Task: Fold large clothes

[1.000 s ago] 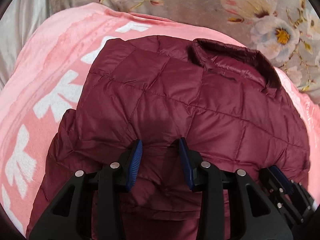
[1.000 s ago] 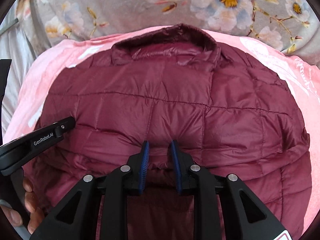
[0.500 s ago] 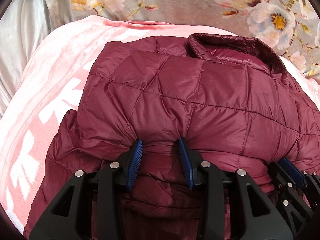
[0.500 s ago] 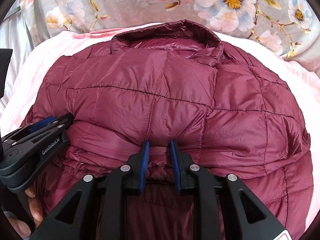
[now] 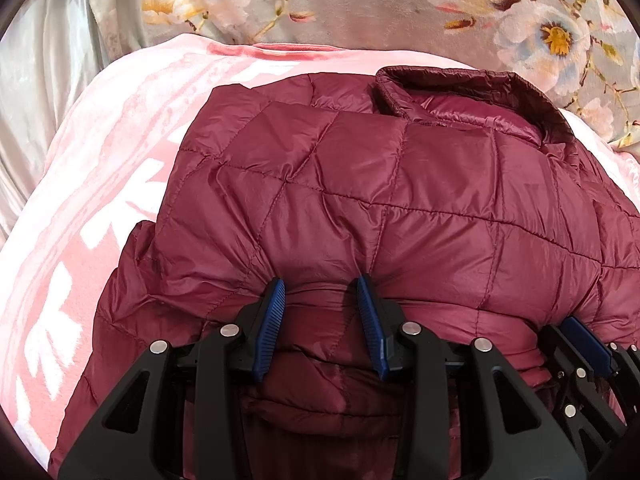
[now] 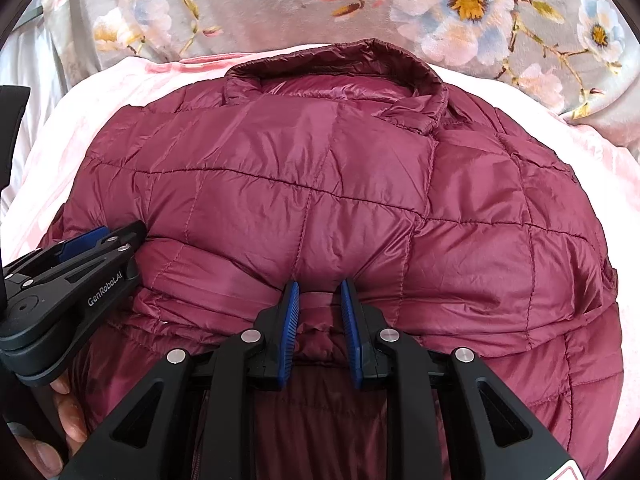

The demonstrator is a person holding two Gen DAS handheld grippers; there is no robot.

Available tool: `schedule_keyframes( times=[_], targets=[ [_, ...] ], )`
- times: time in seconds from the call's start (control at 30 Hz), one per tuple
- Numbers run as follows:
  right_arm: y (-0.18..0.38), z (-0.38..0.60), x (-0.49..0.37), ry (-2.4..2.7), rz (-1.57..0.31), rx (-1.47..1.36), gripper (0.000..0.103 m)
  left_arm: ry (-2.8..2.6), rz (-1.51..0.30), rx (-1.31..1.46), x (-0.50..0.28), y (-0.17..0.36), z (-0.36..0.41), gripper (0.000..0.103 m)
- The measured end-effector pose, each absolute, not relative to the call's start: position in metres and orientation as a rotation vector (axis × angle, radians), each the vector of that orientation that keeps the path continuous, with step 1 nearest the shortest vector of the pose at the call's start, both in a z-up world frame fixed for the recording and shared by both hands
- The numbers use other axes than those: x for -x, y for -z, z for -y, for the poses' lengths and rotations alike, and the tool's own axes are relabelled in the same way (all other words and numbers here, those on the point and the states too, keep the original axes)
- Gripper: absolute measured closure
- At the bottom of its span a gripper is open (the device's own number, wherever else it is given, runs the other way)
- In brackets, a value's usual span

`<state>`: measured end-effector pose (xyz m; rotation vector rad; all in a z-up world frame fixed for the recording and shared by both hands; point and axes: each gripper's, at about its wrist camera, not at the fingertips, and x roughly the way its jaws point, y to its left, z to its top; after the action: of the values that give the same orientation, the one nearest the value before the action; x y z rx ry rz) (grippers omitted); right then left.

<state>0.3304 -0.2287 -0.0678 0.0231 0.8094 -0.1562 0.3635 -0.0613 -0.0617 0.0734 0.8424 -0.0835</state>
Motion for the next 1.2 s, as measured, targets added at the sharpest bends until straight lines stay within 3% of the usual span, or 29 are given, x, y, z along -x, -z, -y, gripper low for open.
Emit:
schedule_keyframes(
  times=[0.3,0.47,0.5,0.57,0.6,0.73,0.87,0.97,1.0,1.03,1.1,1.2],
  targets=[
    [0.065,0.226,-0.309,0.121,-0.821,-0.019,0.082,0.113,-0.845,-0.098,-0.352,0.060,0.060,0.067],
    [0.041,0.258,-0.298,0.025,-0.786,-0.195,0.081,0.225,-0.877,0.090,-0.358,0.033,0.030,0.065],
    [0.033,0.266,-0.300,0.027,-0.759,-0.216,0.078,0.238,-0.863,0.138,-0.362,0.023,0.025,0.062],
    [0.016,0.286,-0.309,0.053,-0.700,-0.265,0.070,0.277,-0.817,0.272,-0.379,-0.003,0.012,0.035],
    [0.009,0.301,-0.317,0.064,-0.673,-0.320,0.065,0.290,-0.804,0.323,-0.389,-0.012,0.009,0.032],
    [0.000,0.345,-0.358,0.098,-0.637,-0.495,0.064,0.303,-0.833,0.388,-0.431,-0.022,0.021,0.032],
    [0.016,0.362,-0.395,0.083,-0.662,-0.607,0.063,0.363,-0.962,0.483,-0.472,0.005,0.047,0.033],
    [0.029,0.366,-0.414,0.065,-0.691,-0.657,0.067,0.371,-1.031,0.546,-0.488,0.030,0.061,0.042],
    [0.032,0.364,-0.418,0.065,-0.696,-0.649,0.075,0.364,-1.046,0.545,-0.491,0.036,0.064,0.053],
    [0.034,0.361,-0.421,0.067,-0.704,-0.625,0.091,0.364,-1.054,0.541,-0.491,0.039,0.067,0.063],
    [0.033,0.356,-0.420,0.079,-0.703,-0.573,0.094,0.369,-1.082,0.490,-0.493,0.047,0.076,0.095],
    [0.025,0.342,-0.409,0.131,-0.674,-0.415,0.094,0.357,-1.050,0.406,-0.487,0.049,0.081,0.098]
  ],
)
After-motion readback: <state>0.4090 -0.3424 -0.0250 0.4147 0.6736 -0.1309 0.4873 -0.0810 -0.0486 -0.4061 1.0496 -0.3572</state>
